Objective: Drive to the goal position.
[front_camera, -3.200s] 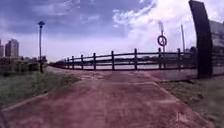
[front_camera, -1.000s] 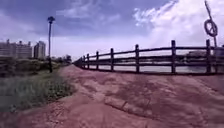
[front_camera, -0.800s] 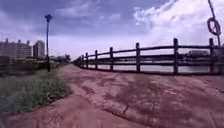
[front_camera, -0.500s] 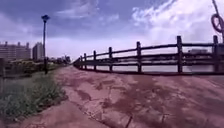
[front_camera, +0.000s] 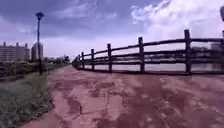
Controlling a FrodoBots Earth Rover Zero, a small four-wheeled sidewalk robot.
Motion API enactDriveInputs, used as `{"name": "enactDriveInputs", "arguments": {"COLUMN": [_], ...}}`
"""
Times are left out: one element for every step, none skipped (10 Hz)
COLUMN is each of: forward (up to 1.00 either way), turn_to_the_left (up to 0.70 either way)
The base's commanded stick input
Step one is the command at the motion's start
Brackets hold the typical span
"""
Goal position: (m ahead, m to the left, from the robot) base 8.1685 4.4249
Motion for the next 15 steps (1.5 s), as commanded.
{"name": "enactDriveInputs", "arguments": {"forward": [1.00,1.00,1.00,1.00,1.00,1.00,1.00,1.00,1.00,1.00,1.00,1.00,1.00,1.00,1.00], "turn_to_the_left": [0.40,0.40,0.40,0.40,0.40,0.40,0.34,0.19,0.04,0.00,0.00,0.00,0.00,0.00,0.00]}}
